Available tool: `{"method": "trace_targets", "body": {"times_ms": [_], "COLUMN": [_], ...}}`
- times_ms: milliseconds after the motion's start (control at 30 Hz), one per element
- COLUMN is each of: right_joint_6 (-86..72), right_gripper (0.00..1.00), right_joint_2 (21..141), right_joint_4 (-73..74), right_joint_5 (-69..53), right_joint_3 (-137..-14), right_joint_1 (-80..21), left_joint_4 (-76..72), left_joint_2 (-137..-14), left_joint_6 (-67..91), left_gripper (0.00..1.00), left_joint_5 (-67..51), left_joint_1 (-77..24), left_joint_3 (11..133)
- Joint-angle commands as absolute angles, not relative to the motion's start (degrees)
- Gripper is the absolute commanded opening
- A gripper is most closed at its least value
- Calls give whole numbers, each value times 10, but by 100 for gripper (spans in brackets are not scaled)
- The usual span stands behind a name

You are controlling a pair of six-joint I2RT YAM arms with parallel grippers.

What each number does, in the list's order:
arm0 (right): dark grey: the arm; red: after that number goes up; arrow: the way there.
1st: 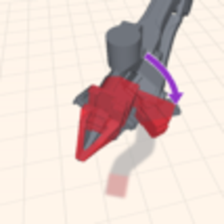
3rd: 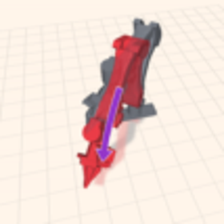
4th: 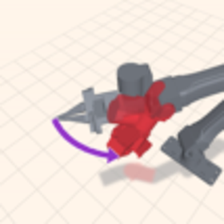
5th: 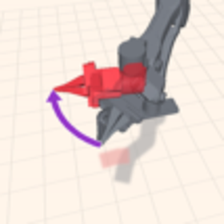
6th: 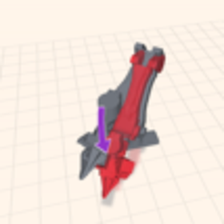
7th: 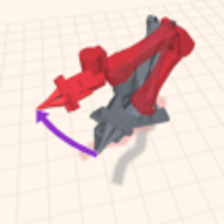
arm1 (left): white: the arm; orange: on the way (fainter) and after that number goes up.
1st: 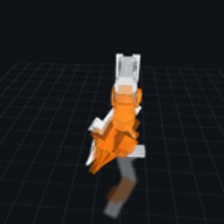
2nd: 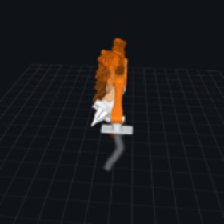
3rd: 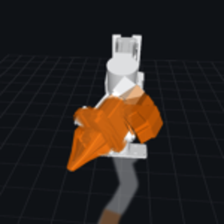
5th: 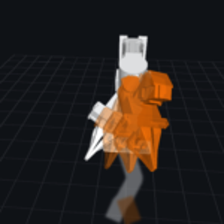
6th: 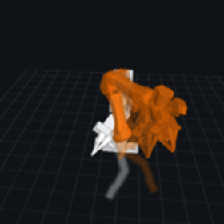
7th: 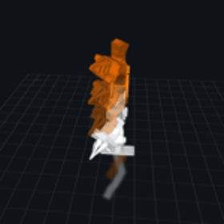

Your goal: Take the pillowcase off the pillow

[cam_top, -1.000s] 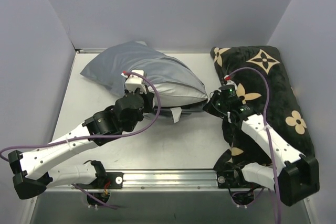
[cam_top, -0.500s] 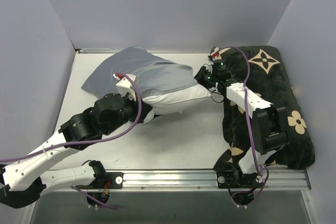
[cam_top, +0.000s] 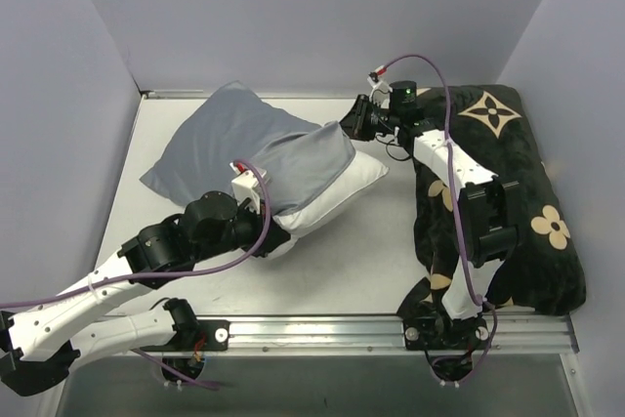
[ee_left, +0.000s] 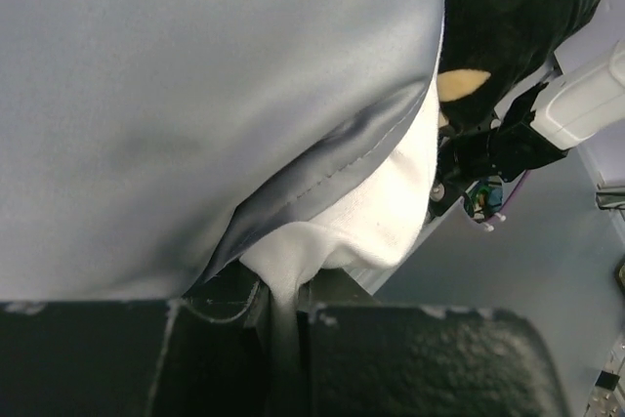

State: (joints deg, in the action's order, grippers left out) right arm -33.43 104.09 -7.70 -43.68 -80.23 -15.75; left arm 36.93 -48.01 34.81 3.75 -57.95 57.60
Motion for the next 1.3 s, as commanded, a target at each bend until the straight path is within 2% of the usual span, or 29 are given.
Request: {"method": "trace_targets", "body": {"times_ms": [0, 33, 100, 200, 233, 333, 467, 567, 800, 867, 1100, 1267], "right_joint_6": [-316, -315, -287, -245, -237, -221, -211, -205, -185, -178, -45, -40], "right_gripper": [9, 15, 17, 34, 46, 57, 60, 62, 69, 69, 75, 78], "right_joint_2": [1049, 1050, 1075, 1087, 1079, 1049, 954, 855, 644, 601, 573, 566], "right_joint_4": [-154, -137, -67, 25, 25, 53, 46, 12, -26, -48, -3, -10], "right_joint_5": [-434, -409, -375, -324, -314, -254, -234, -270, -207, -236, -183, -150], "right_joint_3": [-857, -867, -909, -932, -917, -872, -784, -702, -548, -515, -483, -477], "right_joint_1": [-143, -145, -149, -164, -165, -165, -157, -167, -250, -271, -423, -464], "left_joint_4": [367, 367, 367, 365, 361, 354, 335, 333, 332, 332, 330, 331], "left_joint_2": [-483, -486, -489, -493, -495, -502, -511, -516, -523, -524, -529, -531], "left_joint_6": [367, 367, 367, 367, 367, 378, 381, 378, 374, 372, 368, 365], "left_gripper": [0, 0, 0, 0, 0, 0, 0, 0, 0, 0, 0, 0], "left_joint_5": [-65, -63, -56, -42, -33, -8, -4, 8, 11, 11, 10, 6], "left_joint_1": [-594, -594, -596, -596, -596, -596, -596, -596, -593, -593, -593, -593], "left_joint_3": [571, 570, 565, 569, 569, 576, 579, 580, 587, 591, 605, 606]}}
